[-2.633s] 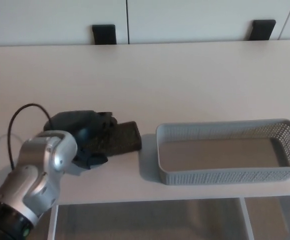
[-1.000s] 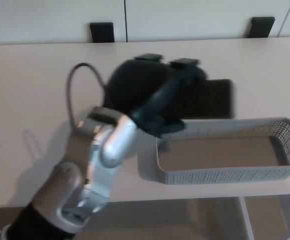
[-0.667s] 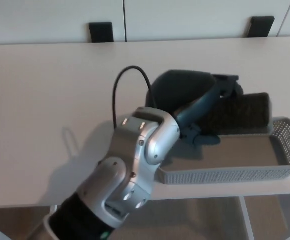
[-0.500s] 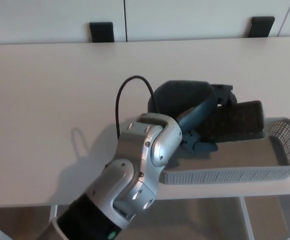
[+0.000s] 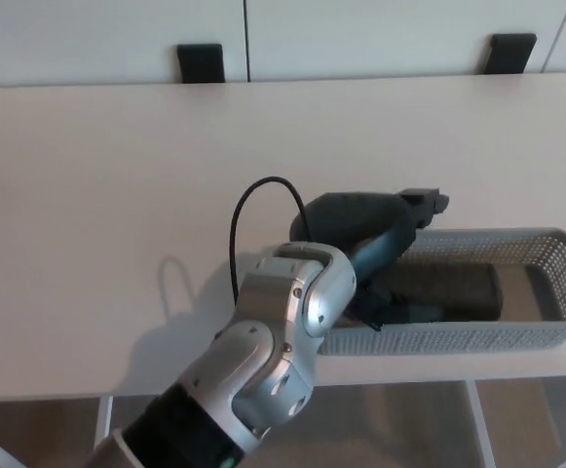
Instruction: The robot walks towards a desk on which an eraser is kept on the left hand side and a container is kept on the right hand side. The robot picks up the eraser using its left hand and places it in the container.
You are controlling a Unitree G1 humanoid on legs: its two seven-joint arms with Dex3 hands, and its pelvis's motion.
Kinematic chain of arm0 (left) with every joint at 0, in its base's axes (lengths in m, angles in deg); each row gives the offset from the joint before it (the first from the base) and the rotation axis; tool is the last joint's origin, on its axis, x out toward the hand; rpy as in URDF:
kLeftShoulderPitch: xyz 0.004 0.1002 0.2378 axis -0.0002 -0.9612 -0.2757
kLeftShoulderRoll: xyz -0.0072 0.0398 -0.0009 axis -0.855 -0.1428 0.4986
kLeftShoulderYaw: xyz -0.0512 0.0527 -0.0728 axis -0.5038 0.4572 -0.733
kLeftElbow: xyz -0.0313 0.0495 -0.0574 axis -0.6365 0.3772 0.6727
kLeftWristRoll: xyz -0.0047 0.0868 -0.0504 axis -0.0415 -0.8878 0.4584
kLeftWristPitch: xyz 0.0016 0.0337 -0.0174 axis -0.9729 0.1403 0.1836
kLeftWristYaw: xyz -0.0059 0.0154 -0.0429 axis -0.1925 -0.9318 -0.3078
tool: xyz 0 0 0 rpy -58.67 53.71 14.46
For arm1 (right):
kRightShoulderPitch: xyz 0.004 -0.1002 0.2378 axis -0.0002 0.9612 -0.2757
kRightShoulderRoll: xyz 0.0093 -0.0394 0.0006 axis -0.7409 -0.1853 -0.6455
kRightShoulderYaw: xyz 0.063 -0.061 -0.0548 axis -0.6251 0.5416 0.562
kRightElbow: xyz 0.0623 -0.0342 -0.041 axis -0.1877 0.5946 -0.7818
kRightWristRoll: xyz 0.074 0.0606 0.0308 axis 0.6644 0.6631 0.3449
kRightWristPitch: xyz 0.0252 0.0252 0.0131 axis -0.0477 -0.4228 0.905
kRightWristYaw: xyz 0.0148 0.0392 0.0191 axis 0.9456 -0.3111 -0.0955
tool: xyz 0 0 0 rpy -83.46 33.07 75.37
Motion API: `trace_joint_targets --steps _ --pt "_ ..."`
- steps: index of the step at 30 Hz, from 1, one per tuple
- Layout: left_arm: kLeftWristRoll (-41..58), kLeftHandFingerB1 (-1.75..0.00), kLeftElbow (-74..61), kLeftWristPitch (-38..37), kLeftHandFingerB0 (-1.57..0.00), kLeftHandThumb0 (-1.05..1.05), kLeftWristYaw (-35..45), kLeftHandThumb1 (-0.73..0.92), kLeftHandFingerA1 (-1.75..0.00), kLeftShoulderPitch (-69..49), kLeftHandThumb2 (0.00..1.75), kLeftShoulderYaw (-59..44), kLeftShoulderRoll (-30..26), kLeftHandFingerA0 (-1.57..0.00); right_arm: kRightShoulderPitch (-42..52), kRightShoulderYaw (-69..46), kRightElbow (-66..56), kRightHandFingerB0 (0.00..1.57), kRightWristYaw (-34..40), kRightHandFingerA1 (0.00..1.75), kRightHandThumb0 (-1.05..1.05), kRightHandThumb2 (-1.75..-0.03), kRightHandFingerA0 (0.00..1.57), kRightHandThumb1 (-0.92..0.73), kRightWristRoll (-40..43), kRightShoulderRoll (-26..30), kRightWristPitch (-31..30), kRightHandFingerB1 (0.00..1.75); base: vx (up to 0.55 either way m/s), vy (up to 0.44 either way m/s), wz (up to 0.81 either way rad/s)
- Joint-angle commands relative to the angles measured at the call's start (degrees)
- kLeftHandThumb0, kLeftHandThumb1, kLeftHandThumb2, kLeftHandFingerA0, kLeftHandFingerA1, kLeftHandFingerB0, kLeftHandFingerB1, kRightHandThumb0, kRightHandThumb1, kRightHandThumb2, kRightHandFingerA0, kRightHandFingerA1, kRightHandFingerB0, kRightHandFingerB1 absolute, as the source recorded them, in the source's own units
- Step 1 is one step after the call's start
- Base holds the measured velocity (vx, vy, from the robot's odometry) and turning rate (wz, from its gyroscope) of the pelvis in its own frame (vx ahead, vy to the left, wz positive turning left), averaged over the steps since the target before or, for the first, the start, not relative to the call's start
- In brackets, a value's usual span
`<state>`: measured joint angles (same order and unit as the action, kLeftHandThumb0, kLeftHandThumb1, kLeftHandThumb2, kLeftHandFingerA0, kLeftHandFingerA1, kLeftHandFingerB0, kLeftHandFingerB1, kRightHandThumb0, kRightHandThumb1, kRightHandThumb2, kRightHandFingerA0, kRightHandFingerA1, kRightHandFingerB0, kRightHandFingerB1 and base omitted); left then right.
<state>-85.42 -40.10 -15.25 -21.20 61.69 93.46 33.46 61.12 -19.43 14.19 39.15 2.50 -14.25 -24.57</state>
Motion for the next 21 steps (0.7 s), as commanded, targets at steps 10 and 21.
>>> trace_joint_targets --steps 10,21 --pt "-0.67 -0.04 -23.90 -0.65 0.00 -1.01 5.38 0.71 -0.03 -2.55 1.13 -4.06 -8.54 0.00 -0.20 0.54 -1.50 0.69 -1.35 0.50 -0.22 -0.53 0.87 -0.43 -0.74 1.71 -2.11 0.46 0.00 0.000 0.00" --pt "41.06 -0.29 -66.04 3.58 -0.12 -0.91 28.88 0.61 -0.14 -14.04 1.03 -45.49 -15.65 0.00 1.46 0.90 0.33 0.69 -1.51 0.50 -0.23 -0.52 0.85 -0.43 -0.65 2.39 -0.24 0.46 0.00 0.000 0.00"
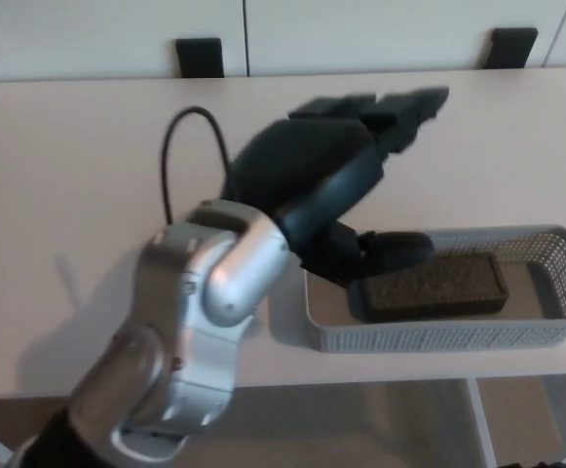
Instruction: The robot walks towards a desk on which an eraser is kept on the left hand side and a container is kept on the right hand side. The robot picks up the eraser using its left hand and places it in the container.
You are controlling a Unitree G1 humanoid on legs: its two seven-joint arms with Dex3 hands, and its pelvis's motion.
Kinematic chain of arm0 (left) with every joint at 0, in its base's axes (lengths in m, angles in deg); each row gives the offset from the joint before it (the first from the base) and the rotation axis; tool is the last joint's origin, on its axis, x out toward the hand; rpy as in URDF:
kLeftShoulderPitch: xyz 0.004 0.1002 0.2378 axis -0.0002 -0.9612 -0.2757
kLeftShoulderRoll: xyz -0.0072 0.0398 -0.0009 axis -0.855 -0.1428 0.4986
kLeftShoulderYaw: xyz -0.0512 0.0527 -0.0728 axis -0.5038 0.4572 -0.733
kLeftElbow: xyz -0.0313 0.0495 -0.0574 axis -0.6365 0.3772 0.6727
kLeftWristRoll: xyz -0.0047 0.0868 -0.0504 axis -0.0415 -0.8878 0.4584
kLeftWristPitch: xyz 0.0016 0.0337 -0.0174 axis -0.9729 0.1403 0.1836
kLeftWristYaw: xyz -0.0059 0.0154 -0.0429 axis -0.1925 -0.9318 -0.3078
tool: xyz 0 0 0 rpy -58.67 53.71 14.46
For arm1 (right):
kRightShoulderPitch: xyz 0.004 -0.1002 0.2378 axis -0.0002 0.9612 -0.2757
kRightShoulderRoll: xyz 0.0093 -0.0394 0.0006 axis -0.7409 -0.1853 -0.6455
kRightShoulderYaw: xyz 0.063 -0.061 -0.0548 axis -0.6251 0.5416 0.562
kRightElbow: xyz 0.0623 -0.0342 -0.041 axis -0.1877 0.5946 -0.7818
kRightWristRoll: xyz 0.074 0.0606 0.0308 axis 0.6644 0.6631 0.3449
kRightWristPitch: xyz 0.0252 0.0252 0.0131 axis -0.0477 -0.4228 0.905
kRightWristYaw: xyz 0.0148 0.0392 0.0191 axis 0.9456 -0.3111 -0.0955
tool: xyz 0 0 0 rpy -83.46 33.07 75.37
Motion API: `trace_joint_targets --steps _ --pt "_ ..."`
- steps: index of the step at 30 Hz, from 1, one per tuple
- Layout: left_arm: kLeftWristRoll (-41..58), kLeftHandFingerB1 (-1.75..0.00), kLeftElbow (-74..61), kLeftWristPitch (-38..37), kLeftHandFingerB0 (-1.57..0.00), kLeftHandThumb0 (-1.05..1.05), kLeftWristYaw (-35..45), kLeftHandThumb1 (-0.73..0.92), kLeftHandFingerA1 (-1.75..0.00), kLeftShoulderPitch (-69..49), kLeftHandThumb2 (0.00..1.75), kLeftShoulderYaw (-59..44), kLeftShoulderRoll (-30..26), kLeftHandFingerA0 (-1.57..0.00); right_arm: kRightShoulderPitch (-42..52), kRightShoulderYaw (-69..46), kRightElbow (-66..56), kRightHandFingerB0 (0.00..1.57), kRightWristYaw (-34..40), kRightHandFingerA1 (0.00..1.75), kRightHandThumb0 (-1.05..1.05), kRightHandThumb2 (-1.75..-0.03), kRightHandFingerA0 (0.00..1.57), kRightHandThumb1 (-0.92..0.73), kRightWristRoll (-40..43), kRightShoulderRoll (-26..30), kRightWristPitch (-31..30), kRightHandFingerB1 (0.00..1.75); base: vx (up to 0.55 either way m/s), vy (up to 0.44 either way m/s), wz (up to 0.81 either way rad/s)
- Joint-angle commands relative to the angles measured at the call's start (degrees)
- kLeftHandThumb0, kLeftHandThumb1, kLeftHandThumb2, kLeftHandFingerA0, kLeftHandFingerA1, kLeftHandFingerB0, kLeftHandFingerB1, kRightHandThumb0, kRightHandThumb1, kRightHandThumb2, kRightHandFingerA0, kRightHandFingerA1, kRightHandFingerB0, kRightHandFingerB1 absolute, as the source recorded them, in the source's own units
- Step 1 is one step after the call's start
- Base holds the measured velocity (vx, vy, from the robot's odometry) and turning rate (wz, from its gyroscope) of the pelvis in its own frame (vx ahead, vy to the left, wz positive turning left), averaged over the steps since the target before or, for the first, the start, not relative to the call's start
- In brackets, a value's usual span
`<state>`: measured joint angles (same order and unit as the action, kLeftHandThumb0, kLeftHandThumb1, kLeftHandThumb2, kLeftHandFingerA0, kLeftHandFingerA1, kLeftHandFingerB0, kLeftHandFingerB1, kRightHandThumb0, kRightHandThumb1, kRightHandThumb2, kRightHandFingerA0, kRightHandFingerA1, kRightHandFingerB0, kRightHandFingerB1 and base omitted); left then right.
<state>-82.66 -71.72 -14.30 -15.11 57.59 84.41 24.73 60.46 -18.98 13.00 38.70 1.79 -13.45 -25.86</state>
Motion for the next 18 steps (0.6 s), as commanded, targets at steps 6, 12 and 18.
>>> trace_joint_targets --steps 6,12,18 --pt "75.13 -0.32 -29.04 -4.47 -0.15 -1.00 36.11 0.72 -0.29 -28.82 0.76 -64.06 -14.79 -0.09 2.36 0.36 2.75 0.69 -0.72 0.50 -0.22 -0.52 0.87 -0.42 -0.17 1.75 1.04 0.46 0.00 0.000 0.00" --pt "93.83 -0.31 -20.72 -7.42 -0.35 -0.93 49.54 0.83 -0.33 -46.61 0.66 -76.71 -15.98 -0.23 2.07 -0.01 4.13 0.69 -1.05 0.50 -0.24 -0.53 0.87 -0.43 0.28 1.96 1.23 0.45 0.00 0.000 0.00" --pt "104.14 -0.50 -13.59 -3.09 -0.44 -0.96 64.38 0.65 -0.43 -59.28 1.18 -92.07 -20.01 -0.15 2.66 -0.18 5.95 0.68 -0.45 0.49 -0.24 -0.53 0.86 -0.43 -0.03 2.34 1.77 0.45 0.00 0.000 0.00"
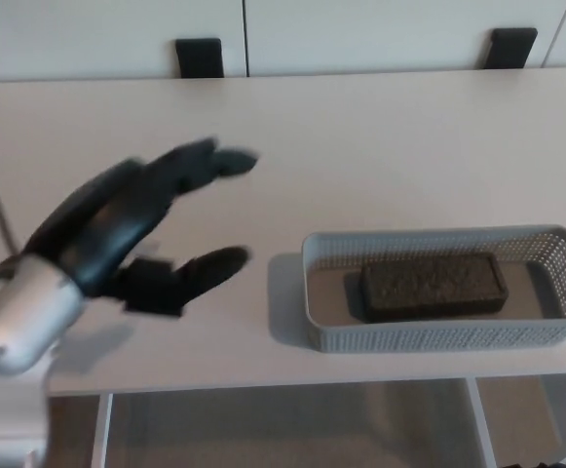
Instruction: The robot walks towards a desk on which an eraser is kept on the left hand side and a container is kept on the right hand side. The robot picks up the eraser using its left hand and places it in the container.
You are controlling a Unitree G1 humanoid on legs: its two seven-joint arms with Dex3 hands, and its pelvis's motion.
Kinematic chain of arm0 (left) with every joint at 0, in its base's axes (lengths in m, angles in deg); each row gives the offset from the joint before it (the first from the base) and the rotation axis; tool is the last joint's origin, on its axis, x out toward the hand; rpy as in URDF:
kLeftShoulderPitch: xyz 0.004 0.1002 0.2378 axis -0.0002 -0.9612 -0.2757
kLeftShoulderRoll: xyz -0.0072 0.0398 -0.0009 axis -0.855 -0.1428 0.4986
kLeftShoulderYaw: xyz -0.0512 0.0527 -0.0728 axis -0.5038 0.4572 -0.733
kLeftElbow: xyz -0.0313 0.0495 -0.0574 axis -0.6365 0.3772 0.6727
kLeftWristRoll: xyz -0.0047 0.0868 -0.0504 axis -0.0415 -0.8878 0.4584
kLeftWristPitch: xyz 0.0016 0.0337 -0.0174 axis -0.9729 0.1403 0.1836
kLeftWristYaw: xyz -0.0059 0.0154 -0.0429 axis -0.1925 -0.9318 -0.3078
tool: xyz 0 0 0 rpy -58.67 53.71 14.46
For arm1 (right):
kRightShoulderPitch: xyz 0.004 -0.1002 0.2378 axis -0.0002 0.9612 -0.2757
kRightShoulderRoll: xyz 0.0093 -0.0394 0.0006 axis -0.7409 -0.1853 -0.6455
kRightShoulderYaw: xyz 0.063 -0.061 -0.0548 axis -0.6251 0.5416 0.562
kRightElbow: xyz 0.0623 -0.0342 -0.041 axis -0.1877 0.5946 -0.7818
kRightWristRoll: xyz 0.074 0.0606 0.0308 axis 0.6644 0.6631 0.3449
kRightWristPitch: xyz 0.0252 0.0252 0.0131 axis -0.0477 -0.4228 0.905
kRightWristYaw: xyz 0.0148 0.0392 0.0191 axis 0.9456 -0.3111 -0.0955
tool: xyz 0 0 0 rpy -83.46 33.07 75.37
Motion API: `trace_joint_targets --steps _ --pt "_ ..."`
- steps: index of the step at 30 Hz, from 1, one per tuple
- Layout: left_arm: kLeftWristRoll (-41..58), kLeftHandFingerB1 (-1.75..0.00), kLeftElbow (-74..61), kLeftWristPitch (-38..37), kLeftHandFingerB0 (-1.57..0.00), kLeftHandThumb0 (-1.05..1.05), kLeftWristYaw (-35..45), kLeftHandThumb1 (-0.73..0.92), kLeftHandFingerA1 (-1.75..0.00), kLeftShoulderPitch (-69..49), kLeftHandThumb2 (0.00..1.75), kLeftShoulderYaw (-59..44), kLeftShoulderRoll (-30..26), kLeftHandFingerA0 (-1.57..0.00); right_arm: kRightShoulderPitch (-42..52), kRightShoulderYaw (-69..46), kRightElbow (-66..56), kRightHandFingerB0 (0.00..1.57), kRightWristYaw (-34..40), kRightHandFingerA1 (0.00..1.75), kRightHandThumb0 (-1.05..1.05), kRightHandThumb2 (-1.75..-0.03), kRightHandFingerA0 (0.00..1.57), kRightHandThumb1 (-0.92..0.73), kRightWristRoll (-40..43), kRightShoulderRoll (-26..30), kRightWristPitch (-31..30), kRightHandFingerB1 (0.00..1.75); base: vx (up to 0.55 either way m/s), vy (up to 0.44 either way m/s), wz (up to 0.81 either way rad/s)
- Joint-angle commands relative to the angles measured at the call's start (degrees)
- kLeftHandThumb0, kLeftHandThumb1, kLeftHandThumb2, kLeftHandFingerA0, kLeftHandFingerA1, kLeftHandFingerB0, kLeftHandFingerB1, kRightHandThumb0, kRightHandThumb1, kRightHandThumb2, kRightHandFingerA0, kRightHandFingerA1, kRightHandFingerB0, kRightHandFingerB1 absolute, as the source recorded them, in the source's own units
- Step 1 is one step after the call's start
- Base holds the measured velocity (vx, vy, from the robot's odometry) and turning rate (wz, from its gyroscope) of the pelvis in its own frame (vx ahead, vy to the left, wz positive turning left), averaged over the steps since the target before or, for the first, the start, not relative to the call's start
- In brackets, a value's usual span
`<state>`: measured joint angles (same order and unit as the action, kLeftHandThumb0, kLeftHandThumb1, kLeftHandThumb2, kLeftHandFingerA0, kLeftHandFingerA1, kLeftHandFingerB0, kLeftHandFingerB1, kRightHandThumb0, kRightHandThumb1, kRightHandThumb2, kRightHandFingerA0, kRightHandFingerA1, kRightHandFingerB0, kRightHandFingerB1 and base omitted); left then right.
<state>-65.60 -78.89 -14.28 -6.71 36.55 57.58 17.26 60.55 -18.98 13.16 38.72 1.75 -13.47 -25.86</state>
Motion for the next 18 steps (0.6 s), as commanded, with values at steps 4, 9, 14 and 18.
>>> trace_joint_targets --steps 4,9,14,18 --pt "90.29 -0.47 -5.09 -3.20 -0.47 -1.01 55.98 0.68 -0.49 -42.09 1.21 -66.35 -17.31 -0.39 4.09 -0.66 5.78 0.68 -0.45 0.49 -0.23 -0.53 0.85 -0.43 0.73 2.28 2.00 0.45 0.00 0.000 0.00" --pt "93.00 -0.40 -2.40 -1.55 -0.59 -0.94 55.98 0.86 -0.45 -43.26 0.67 -60.09 -21.70 -0.70 4.26 -0.88 6.18 0.68 0.24 0.49 -0.23 -0.53 0.85 -0.43 0.90 1.54 1.65 0.45 0.00 0.000 0.00" --pt "94.91 -0.44 -0.68 2.67 -0.69 -0.92 55.98 0.85 -0.48 -43.37 0.67 -50.27 -23.61 -0.82 3.56 -1.13 6.88 0.69 0.27 0.50 -0.23 -0.52 0.86 -0.42 1.16 1.40 2.14 0.46 0.00 0.000 0.00" --pt "89.90 -0.45 3.23 3.35 -0.71 -0.91 55.98 0.85 -0.48 -45.95 0.67 -38.37 -22.27 -0.85 3.73 -1.22 6.45 0.68 -0.08 0.50 -0.22 -0.52 0.84 -0.42 1.35 1.65 2.58 0.46 0.00 0.000 0.00"
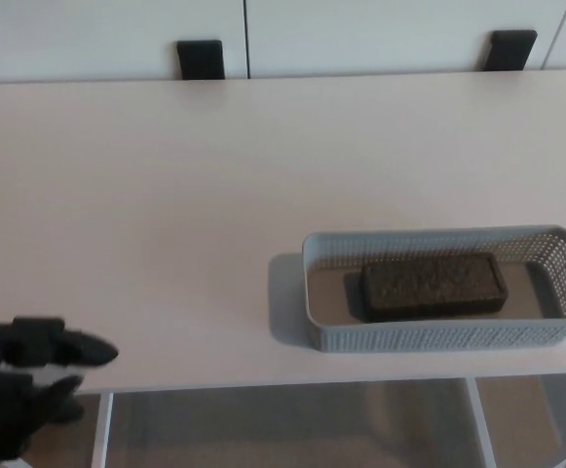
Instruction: The robot walks towards a desk on which an eraser is kept on the left hand side and a container is kept on the right hand side. The robot picks up the eraser using its left hand and places it in the container.
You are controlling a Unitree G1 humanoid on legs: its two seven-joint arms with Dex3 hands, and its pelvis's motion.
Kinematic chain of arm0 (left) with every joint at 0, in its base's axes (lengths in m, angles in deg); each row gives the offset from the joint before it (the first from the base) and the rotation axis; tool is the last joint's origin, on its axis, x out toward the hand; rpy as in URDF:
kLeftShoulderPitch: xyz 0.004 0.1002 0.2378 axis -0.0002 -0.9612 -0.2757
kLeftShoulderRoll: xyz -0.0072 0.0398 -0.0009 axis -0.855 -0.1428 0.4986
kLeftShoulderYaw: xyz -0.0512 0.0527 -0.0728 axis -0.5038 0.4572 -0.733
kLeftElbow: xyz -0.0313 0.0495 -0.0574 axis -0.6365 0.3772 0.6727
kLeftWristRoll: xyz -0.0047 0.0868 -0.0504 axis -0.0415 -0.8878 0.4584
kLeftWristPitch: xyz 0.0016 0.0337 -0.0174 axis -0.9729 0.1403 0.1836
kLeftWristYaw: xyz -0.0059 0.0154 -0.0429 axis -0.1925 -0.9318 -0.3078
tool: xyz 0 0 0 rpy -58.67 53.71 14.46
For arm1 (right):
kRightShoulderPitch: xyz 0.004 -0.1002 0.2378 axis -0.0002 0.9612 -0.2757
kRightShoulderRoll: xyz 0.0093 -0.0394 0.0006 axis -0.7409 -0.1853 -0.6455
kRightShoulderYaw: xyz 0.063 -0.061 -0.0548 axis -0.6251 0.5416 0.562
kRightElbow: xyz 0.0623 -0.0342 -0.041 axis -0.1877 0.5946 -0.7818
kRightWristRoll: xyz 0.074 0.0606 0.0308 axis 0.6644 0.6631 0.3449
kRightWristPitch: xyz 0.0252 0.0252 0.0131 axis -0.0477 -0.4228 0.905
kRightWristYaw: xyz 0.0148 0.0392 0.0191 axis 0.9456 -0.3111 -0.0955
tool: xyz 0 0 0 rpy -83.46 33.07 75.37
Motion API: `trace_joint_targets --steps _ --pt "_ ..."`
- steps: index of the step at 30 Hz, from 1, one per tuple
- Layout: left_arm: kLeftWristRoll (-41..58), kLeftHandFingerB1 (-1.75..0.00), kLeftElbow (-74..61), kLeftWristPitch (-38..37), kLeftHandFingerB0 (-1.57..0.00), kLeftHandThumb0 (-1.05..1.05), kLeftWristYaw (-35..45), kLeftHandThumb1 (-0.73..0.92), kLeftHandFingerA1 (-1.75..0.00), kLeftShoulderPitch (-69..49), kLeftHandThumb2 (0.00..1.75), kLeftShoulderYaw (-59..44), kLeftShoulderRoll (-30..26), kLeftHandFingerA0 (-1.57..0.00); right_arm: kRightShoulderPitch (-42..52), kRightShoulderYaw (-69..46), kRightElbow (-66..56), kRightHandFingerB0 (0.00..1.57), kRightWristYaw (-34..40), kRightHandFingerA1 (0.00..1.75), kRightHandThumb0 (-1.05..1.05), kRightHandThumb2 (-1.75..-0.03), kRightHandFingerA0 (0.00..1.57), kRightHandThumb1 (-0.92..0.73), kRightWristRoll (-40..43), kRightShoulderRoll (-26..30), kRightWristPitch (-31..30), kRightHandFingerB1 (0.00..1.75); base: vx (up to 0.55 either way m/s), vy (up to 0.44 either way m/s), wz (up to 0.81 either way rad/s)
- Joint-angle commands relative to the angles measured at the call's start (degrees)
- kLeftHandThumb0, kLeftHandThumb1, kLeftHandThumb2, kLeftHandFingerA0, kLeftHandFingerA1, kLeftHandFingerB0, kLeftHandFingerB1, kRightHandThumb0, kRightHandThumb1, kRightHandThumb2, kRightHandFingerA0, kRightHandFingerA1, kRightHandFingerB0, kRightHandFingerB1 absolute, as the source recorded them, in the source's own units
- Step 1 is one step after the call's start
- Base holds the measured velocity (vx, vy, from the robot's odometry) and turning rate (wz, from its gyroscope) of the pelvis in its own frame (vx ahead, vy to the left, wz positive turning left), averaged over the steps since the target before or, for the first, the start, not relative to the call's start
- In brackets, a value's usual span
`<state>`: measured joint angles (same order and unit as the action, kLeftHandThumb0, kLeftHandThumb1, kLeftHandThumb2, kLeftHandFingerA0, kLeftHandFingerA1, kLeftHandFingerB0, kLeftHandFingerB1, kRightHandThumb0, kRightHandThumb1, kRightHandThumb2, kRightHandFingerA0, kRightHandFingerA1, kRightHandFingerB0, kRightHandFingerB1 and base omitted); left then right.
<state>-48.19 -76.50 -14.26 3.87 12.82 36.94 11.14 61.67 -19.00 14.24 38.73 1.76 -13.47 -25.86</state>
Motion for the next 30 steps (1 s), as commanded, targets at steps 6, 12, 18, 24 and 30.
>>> trace_joint_targets --steps 6,12,18,24,30 --pt "39.49 -0.53 20.15 -12.12 -0.53 -0.88 45.40 0.71 -0.64 -21.69 1.11 4.06 -19.04 -0.92 3.82 -1.19 4.86 0.68 0.12 0.50 -0.23 -0.53 0.86 -0.43 1.20 1.74 2.50 0.45 0.00 0.000 0.00" --pt "13.66 -0.35 20.56 -16.87 -0.47 -0.77 26.66 0.81 -0.44 -21.41 0.65 11.46 -11.82 -0.62 3.57 -1.78 5.18 0.69 0.78 0.50 -0.23 -0.52 0.85 -0.42 1.34 1.44 2.84 0.46 0.00 0.000 0.00" --pt "-12.70 -0.30 28.59 -28.18 -0.26 -0.72 -7.40 0.63 -0.37 -16.09 0.59 25.97 -10.14 -0.18 3.59 -3.10 5.03 0.61 3.28 0.48 -0.19 -0.52 0.78 -0.41 2.41 -0.89 3.63 0.45 0.00 0.000 0.00" --pt "-20.08 -0.34 45.94 -26.43 -0.11 -0.64 -26.99 0.40 -0.30 -3.47 0.74 30.10 -9.70 -0.06 3.16 -6.16 5.61 0.50 7.85 0.48 -0.20 -0.51 0.64 -0.37 4.23 -4.75 4.88 0.45 0.00 0.000 0.00" --pt "-16.88 -0.48 51.34 -28.38 0.00 -0.34 -27.31 0.30 -0.51 -2.03 0.89 29.13 -10.52 -0.01 2.58 -7.99 5.07 0.44 8.32 0.50 -0.21 -0.51 0.59 -0.38 5.28 -5.74 4.48 0.45 0.00 0.000 0.00"
